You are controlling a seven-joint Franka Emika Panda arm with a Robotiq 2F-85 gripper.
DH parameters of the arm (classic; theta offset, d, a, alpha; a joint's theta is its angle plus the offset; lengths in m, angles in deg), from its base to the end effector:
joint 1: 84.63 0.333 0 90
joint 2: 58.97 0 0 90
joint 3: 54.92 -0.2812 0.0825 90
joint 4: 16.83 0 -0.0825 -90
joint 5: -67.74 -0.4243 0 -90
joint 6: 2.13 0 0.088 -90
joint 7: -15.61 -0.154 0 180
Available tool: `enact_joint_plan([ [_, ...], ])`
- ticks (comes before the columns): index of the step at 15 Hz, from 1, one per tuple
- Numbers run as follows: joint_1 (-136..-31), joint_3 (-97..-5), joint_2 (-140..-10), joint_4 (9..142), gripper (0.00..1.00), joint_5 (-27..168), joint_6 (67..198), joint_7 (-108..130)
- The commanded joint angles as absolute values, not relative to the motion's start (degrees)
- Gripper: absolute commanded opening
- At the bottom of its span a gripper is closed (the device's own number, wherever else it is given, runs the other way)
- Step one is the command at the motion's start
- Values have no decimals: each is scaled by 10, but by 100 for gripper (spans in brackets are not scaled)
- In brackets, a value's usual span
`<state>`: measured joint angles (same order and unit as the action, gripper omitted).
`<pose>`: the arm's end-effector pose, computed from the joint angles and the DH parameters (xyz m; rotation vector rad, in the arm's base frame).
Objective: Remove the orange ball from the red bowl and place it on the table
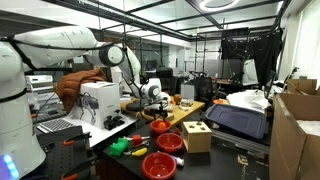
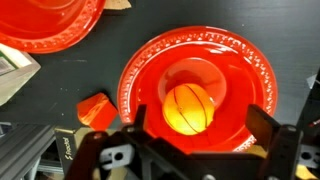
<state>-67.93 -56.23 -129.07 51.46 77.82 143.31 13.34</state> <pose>0.7077 0.2243 -0.0531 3.0092 0.6055 0.2108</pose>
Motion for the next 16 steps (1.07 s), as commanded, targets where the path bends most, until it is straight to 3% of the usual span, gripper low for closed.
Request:
enact_joint_plan([
  [1, -671, -544, -1350, 429, 100, 772, 1425, 107],
  [16, -654, -534, -1446, 264, 100, 761, 1350, 37],
])
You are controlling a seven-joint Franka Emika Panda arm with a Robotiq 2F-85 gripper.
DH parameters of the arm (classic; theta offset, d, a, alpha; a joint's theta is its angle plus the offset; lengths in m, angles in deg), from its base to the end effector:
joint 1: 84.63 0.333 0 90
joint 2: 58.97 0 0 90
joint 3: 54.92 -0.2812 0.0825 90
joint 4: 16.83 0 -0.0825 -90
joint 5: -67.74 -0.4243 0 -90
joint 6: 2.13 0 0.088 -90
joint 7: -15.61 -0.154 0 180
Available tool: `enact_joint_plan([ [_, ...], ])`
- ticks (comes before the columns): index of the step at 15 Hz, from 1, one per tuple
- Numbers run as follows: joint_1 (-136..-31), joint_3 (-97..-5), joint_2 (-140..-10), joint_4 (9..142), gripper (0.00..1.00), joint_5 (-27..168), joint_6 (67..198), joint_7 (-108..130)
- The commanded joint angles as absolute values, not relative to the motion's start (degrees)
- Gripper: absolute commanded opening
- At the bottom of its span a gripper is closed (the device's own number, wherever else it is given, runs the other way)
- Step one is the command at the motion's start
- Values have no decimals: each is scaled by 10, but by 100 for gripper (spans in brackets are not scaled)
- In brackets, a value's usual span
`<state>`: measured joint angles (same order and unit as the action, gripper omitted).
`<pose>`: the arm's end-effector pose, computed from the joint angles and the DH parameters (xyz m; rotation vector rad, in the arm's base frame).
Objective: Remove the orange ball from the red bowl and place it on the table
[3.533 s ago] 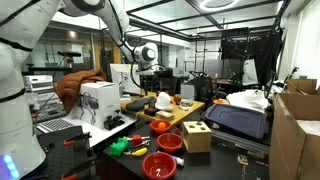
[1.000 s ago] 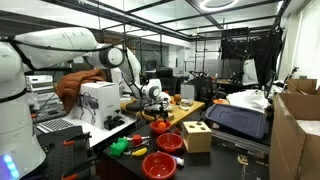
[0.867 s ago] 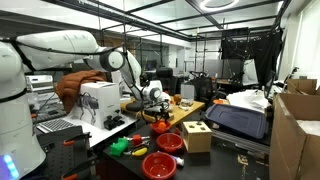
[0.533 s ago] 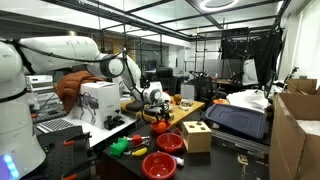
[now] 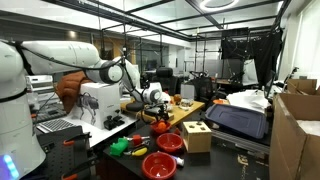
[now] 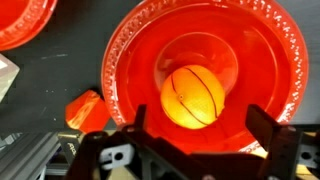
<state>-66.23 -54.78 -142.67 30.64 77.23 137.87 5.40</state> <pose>0.7356 0.2380 -0.0737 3.0267 0.3983 0.2726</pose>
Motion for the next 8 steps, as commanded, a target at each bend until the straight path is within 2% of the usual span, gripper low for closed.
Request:
enact_joint_plan([
  [1, -655, -534, -1431, 291, 100, 762, 1358, 34],
  [3, -654, -532, -1431, 291, 100, 762, 1351, 29],
  [4, -654, -530, -1432, 293, 79, 762, 1348, 26],
  [8, -657, -533, -1432, 289, 51, 758, 1311, 18],
])
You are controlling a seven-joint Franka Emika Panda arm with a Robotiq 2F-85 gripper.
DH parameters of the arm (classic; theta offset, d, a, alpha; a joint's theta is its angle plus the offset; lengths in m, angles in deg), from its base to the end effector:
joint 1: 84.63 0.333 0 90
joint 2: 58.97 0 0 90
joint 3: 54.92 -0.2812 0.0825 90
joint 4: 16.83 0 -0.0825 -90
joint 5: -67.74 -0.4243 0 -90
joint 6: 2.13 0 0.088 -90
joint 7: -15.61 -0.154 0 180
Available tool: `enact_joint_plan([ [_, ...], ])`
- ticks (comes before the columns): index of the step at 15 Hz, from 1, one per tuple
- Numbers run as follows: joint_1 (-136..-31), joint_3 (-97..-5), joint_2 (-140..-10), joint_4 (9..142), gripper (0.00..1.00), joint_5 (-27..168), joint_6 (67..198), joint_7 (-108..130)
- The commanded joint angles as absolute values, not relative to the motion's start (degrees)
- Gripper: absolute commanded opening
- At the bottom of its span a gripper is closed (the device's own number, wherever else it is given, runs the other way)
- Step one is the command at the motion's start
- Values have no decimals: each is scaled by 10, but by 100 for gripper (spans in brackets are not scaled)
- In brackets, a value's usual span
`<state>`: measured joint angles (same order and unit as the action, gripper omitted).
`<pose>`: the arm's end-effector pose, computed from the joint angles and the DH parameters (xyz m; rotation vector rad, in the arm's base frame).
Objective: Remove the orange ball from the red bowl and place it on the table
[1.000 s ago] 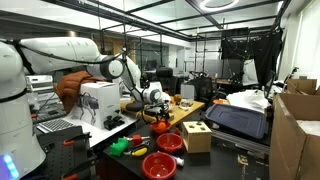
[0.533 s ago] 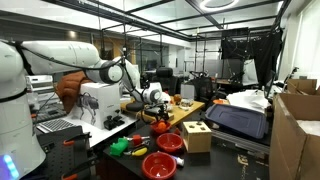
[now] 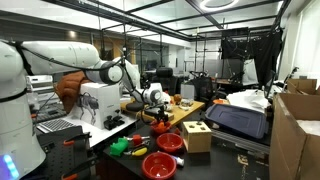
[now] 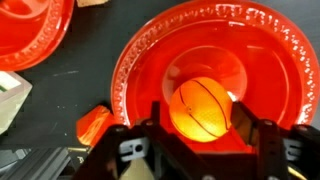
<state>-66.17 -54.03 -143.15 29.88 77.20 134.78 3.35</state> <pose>0.7320 0.2293 -0.0793 3.0138 0.3363 0.2063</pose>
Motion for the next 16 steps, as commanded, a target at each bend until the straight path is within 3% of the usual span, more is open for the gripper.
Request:
enact_joint_plan([
  [1, -657, -534, -1432, 289, 42, 757, 1303, 14],
  [6, -662, -541, -1431, 277, 7, 742, 1265, 24],
  [16, -664, -563, -1327, 311, 7, 748, 1133, 99],
])
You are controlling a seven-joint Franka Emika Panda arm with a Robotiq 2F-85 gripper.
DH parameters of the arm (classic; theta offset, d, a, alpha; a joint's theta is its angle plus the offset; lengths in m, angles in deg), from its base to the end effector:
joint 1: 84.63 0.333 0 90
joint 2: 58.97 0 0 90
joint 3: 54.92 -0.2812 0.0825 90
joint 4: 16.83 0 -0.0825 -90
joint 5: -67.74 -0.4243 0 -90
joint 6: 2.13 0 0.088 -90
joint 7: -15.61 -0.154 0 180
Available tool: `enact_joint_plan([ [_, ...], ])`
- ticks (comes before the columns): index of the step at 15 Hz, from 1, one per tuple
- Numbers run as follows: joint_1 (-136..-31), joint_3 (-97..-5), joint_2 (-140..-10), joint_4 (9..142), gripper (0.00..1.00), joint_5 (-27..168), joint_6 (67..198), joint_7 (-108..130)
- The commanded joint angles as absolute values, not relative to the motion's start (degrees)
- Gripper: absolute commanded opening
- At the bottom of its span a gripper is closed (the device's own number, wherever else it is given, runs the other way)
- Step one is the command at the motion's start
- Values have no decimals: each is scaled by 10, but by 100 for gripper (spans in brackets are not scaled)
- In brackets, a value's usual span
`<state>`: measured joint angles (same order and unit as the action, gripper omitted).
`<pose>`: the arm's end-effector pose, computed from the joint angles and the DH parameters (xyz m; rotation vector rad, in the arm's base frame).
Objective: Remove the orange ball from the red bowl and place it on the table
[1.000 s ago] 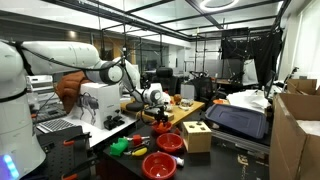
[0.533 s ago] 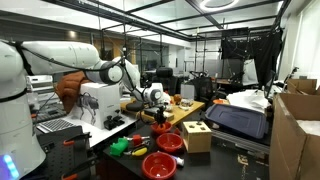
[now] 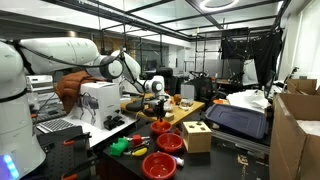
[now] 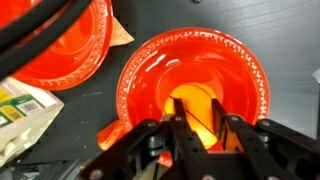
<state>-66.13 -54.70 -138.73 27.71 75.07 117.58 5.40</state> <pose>0.7290 0.2298 -0.0290 2.9952 0.3184 -0.0752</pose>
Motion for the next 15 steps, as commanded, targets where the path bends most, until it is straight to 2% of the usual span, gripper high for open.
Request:
enact_joint_plan([
  [1, -666, -565, -1309, 317, 7, 751, 1117, 118],
  [9, -687, -579, -1174, 398, 7, 749, 964, 224],
  [15, -694, -567, -1075, 549, 7, 767, 978, 223],
])
